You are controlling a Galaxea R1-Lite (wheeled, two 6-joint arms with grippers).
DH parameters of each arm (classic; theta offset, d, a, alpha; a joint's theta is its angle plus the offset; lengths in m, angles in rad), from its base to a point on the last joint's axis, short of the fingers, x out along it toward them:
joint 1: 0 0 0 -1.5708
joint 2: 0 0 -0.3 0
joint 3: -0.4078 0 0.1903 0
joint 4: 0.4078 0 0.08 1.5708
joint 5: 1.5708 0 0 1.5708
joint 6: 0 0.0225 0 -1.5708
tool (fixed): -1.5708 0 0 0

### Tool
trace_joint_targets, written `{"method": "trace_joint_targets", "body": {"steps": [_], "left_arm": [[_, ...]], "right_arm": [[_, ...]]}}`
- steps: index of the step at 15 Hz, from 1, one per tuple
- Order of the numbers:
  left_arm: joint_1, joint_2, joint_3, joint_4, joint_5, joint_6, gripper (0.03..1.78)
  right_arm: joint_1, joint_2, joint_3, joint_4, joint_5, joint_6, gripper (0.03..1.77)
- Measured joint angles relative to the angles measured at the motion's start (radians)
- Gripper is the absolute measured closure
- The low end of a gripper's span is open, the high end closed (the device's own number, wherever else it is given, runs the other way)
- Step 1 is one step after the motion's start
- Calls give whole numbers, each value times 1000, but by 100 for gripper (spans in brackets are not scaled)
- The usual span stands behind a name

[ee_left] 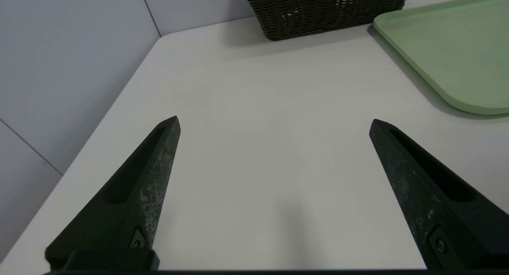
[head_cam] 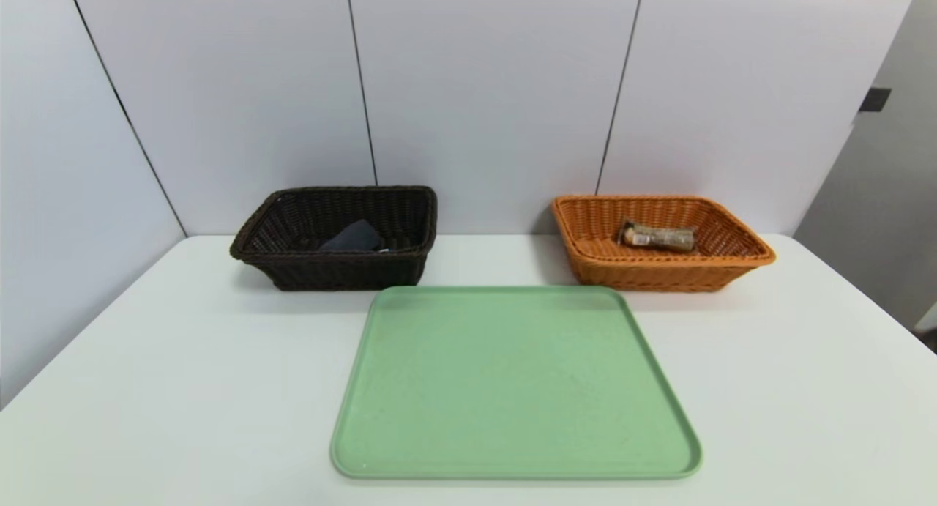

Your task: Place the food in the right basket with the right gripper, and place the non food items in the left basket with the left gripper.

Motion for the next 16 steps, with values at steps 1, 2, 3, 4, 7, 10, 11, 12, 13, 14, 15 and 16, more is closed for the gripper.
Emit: {"method": "trace_joint_targets", "body": {"steps": [1,2,3,4,7,10,11,12,13,14,15,16], "left_arm": [[0,0,3,22,-16,-3,12],[0,0,4,54,-28,-16,12],[0,0,4,59,-31,-42,12],[0,0,4,60,-26,-75,12],[0,0,6,48,-13,-127,12],[0,0,8,47,-12,-130,12],[0,0,8,47,-12,-130,12],[0,0,8,47,-12,-130,12],[0,0,8,47,-12,-130,12],[0,0,8,47,-12,-130,12],[0,0,8,47,-12,-130,12],[0,0,8,47,-12,-130,12]], "right_arm": [[0,0,10,26,10,3,10],[0,0,14,74,21,15,10],[0,0,17,94,23,36,10],[0,0,18,88,23,44,10],[0,0,19,88,22,66,10],[0,0,20,88,21,74,10],[0,0,20,89,19,78,10],[0,0,20,89,18,81,10],[0,0,20,89,17,83,10],[0,0,20,89,18,83,10],[0,0,20,89,18,83,10],[0,0,20,89,17,83,10]]}}
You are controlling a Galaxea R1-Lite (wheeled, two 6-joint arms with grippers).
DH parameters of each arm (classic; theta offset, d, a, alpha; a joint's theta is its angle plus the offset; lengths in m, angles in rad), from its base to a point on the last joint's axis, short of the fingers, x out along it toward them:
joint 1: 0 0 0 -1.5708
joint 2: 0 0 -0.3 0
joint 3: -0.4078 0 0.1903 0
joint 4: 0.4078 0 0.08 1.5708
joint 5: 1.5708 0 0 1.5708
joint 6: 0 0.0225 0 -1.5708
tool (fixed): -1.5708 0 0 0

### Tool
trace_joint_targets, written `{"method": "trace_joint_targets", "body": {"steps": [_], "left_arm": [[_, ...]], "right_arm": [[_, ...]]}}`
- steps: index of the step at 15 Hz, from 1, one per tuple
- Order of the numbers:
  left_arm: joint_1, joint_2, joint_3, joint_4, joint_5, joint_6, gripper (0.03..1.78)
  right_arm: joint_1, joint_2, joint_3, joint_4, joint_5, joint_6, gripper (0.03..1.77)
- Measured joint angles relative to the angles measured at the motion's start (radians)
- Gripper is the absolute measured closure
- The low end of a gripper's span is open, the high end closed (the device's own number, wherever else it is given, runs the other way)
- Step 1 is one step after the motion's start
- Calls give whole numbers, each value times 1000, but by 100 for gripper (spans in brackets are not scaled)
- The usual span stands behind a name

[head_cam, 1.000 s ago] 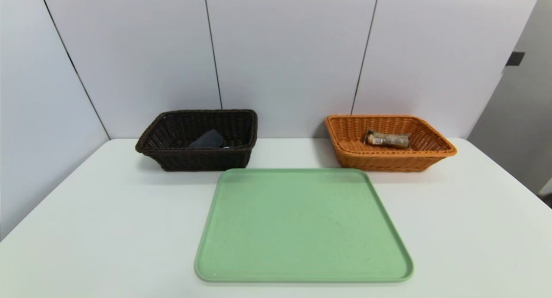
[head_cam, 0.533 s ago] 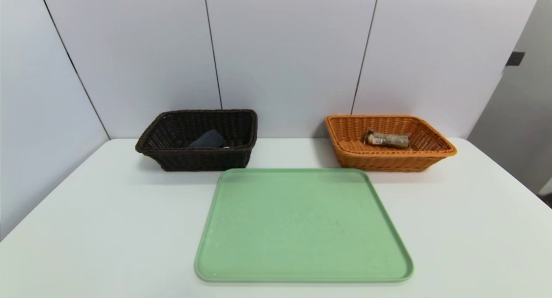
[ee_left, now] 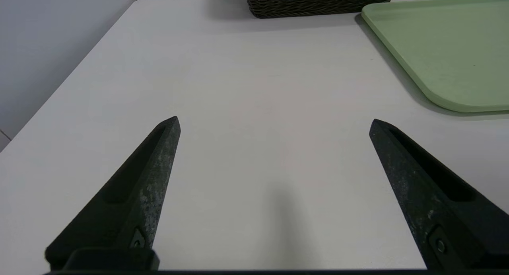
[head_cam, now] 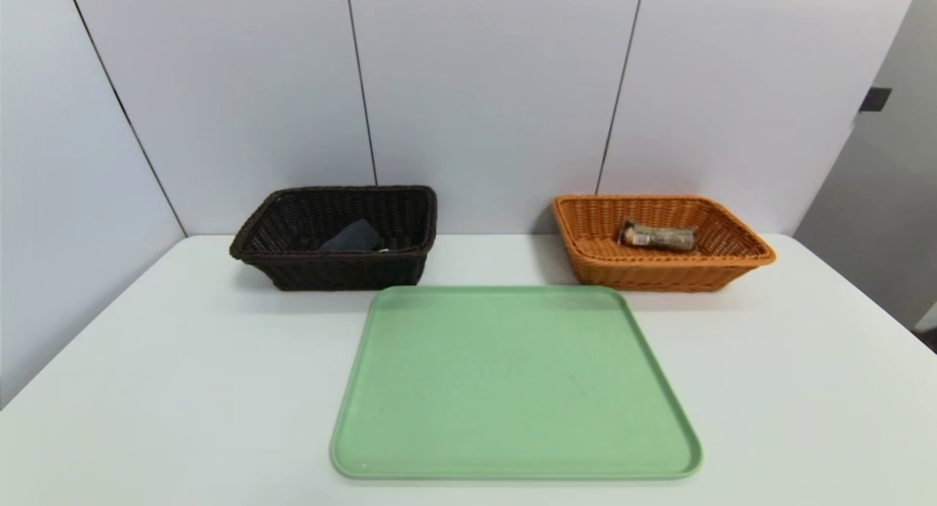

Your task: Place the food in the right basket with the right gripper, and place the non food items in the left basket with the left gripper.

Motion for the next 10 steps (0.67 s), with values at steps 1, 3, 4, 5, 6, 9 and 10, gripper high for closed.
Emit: {"method": "trace_joint_targets", "body": {"steps": [1,3,4,5,6,9,10], "left_arm": [[0,0,0,0,0,0,12],[0,0,0,0,0,0,12],[0,0,0,0,0,0,12],[0,0,0,0,0,0,12],[0,0,0,0,0,0,12],[0,0,0,0,0,0,12],[0,0,0,0,0,0,12]], "right_arm": [[0,0,0,0,0,0,10],[0,0,0,0,2,-1,10],[0,0,0,-1,0,1,10],[0,0,0,-2,0,0,10],[0,0,0,-3,0,0,10],[0,0,0,-1,-1,6,10],[0,0,0,-1,-1,6,10]]}}
